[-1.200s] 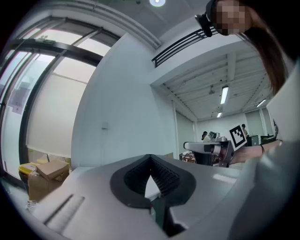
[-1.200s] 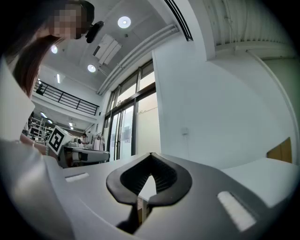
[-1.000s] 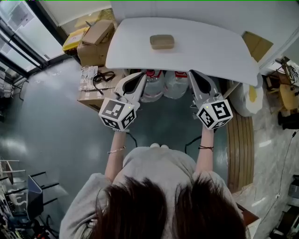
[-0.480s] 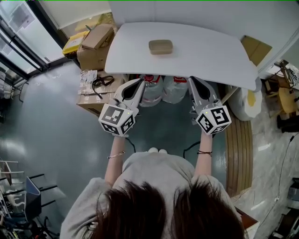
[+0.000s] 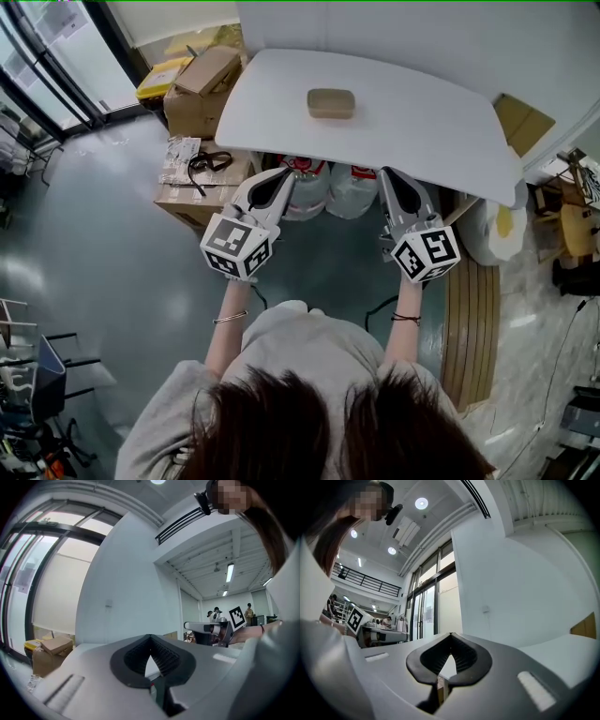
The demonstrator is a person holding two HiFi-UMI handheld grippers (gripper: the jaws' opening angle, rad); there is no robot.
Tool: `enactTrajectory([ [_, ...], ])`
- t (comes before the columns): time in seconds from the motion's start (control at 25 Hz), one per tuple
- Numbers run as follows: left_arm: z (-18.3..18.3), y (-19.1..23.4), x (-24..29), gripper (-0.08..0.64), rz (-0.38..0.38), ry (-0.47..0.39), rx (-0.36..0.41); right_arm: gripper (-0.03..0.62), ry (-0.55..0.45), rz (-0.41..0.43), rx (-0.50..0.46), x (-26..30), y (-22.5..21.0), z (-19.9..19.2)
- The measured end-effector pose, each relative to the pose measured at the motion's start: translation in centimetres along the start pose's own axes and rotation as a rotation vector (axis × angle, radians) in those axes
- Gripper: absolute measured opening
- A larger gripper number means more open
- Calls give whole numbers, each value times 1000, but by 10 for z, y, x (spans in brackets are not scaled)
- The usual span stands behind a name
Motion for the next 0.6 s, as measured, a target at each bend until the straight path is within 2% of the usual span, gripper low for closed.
enactTrajectory([
  [0.28,-2,16,2,-9,41,12,-6,12,14,26,2,23,-2,-4],
  [0.6,-17,41,28,-9,29,24,-30,14,30,-8,4,50,-22,-14],
])
Point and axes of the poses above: the fingertips, and each gripper's own axes: x forward along the fingers, y to its left, z out of its top, the point moved 9 cm from there along -x, backward along the fingers, and after that the axes turned 6 degrees about x, right-handed, at the moved point
